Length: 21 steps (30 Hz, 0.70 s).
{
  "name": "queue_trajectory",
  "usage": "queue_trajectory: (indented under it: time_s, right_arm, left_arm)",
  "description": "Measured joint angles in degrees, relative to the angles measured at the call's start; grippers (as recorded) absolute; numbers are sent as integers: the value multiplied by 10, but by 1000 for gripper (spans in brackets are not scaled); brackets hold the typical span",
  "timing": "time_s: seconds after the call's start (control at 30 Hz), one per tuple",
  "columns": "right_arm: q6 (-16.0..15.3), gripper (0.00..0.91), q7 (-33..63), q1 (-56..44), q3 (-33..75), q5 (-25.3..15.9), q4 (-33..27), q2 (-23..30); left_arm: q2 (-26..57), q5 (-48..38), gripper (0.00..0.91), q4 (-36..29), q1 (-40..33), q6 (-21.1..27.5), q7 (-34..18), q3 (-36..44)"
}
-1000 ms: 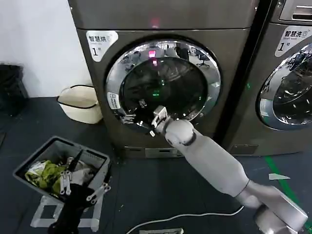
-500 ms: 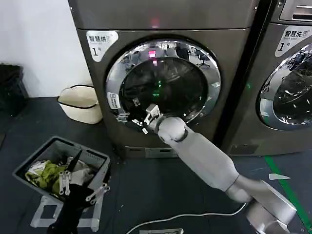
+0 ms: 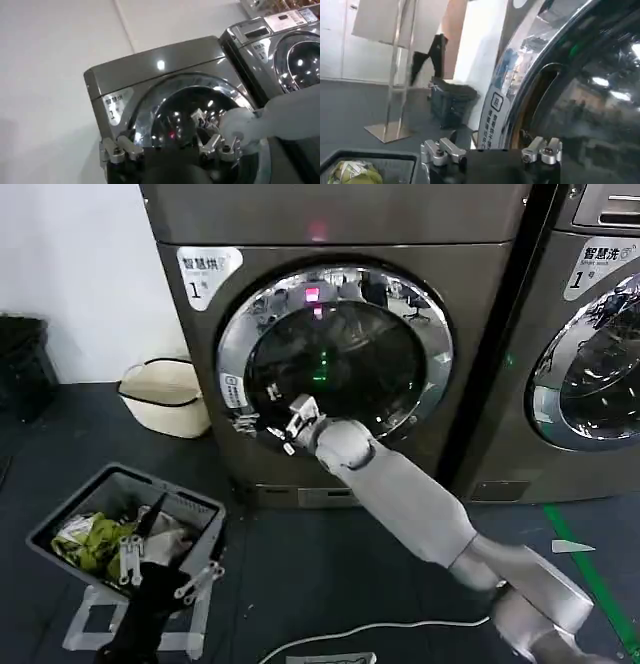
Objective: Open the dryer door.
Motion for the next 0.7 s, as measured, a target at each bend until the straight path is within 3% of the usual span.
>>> queue_trajectory:
  time_s: [0.4, 0.7]
  right_arm:
    - [7, 907, -40, 4, -4, -1, -15, 3]
    - [13, 907, -80, -1, -7, 8, 7, -16]
  left_arm:
    - [-1, 0, 907, 0, 3, -2, 0, -2]
    - [-1, -1, 907, 0, 0, -2, 0, -5]
